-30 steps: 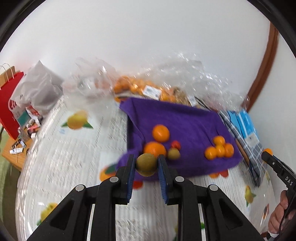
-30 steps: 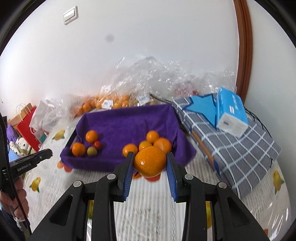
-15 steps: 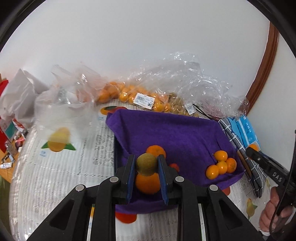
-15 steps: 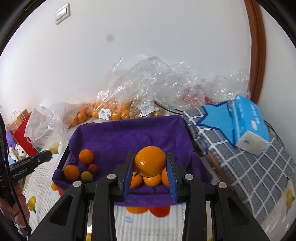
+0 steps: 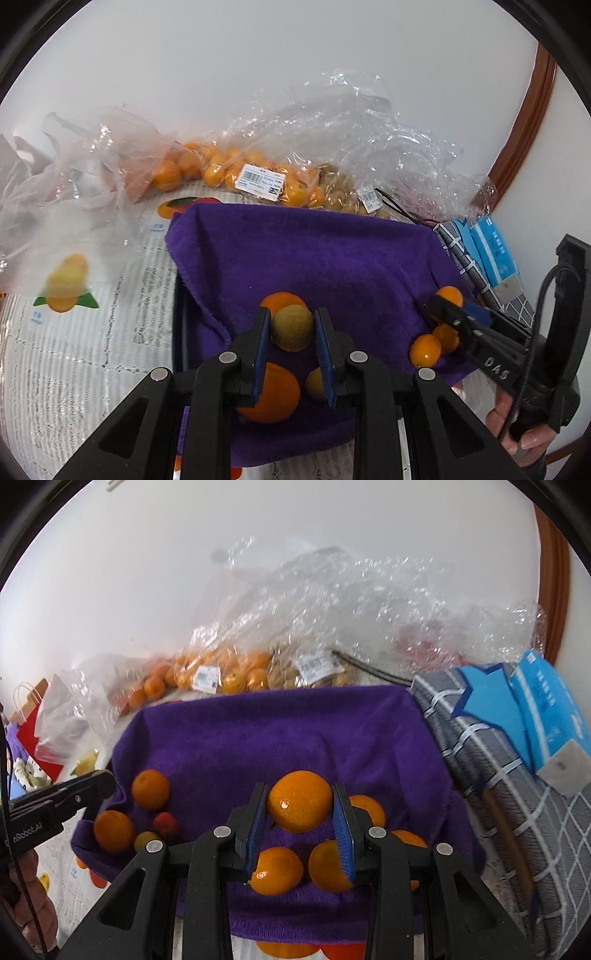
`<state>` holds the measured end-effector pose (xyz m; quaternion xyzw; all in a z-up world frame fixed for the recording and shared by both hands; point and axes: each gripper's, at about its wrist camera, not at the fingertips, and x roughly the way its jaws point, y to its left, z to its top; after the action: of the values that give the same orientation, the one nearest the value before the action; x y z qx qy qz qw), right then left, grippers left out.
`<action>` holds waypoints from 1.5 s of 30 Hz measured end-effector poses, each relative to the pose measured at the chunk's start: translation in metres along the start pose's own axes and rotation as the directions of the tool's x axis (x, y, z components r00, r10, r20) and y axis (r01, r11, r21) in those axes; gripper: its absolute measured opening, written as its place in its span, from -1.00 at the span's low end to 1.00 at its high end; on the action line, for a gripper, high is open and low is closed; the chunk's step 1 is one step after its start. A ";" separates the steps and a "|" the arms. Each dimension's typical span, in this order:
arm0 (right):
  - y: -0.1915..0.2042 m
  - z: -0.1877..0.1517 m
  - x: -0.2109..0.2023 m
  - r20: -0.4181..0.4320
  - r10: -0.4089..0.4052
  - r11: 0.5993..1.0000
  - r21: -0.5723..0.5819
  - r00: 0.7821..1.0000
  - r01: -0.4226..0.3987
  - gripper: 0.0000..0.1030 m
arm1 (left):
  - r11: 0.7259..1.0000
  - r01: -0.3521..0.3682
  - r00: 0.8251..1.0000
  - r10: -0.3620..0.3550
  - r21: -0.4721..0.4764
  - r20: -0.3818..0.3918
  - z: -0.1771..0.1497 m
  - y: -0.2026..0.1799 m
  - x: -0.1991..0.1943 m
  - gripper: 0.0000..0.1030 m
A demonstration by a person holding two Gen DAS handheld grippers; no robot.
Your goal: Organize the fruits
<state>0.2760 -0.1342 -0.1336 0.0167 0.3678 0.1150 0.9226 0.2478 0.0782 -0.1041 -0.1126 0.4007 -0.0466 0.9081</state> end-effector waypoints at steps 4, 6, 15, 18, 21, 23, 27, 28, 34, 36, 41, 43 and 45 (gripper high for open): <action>0.000 -0.004 0.009 -0.016 -0.008 1.000 -0.011 1.000 0.008 -0.34 | 1.000 0.005 1.000 -0.005 -0.001 -0.021 -0.002 -0.001 0.008 -0.55; 0.000 -0.006 0.012 -0.024 -0.004 1.000 -0.007 1.000 0.004 -0.34 | 1.000 0.002 0.999 -0.003 -0.018 -0.042 -0.004 -0.001 0.014 -0.55; 0.005 -0.009 0.013 -0.011 -0.032 0.999 -0.044 0.999 0.031 -0.34 | 1.000 -0.024 0.998 0.024 0.010 -0.051 -0.012 -0.010 0.026 -0.55; 0.007 -0.009 0.015 -0.006 -0.046 0.997 -0.064 0.999 0.046 -0.34 | 0.999 -0.044 0.998 0.045 0.030 -0.045 -0.013 -0.015 0.026 -0.55; 0.008 -0.010 0.014 -0.011 -0.053 0.996 -0.073 0.999 0.052 -0.34 | 0.998 -0.057 0.997 0.059 0.040 -0.056 -0.011 -0.017 0.026 -0.40; 0.007 -0.009 0.009 -0.026 -0.049 0.997 -0.067 0.998 0.047 -0.33 | 0.996 -0.075 0.995 0.077 0.039 -0.066 -0.010 -0.018 0.021 -0.30; 0.010 -0.009 -0.021 0.001 -0.069 0.996 -0.050 0.998 0.069 -0.16 | 0.997 -0.069 0.996 0.071 0.043 -0.047 -0.012 -0.023 -0.004 -0.11; 0.013 -0.009 -0.032 0.010 -0.073 0.996 -0.051 0.997 0.074 -0.03 | 0.996 -0.072 0.997 0.074 0.043 -0.038 -0.013 -0.024 -0.011 -0.08; 0.022 -0.013 -0.104 0.040 -0.104 0.993 -0.046 0.994 0.106 0.18 | 0.992 -0.114 0.994 0.114 0.046 0.005 -0.026 -0.035 -0.063 0.10; 0.024 -0.019 -0.127 0.037 -0.116 0.992 -0.040 0.993 0.117 0.18 | 0.991 -0.124 0.992 0.124 0.044 0.005 -0.033 -0.039 -0.080 0.11; 0.029 -0.038 -0.179 0.040 -0.179 0.984 -0.016 0.983 0.180 0.18 | 0.993 -0.116 0.992 0.115 0.034 0.046 -0.053 -0.051 -0.132 0.43; 0.029 -0.047 -0.202 0.054 -0.183 0.983 -0.007 0.982 0.184 0.21 | 0.992 -0.116 0.991 0.113 0.044 0.067 -0.061 -0.058 -0.152 0.57; 0.031 -0.055 -0.222 0.072 -0.184 0.983 -0.004 0.980 0.185 0.40 | 0.991 -0.118 0.990 0.113 0.058 0.084 -0.066 -0.063 -0.168 0.64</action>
<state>0.0764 -0.1564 -0.0204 -0.0182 0.3342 0.0304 0.9418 0.0859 0.0351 -0.0117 -0.0622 0.3681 -0.0020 0.9277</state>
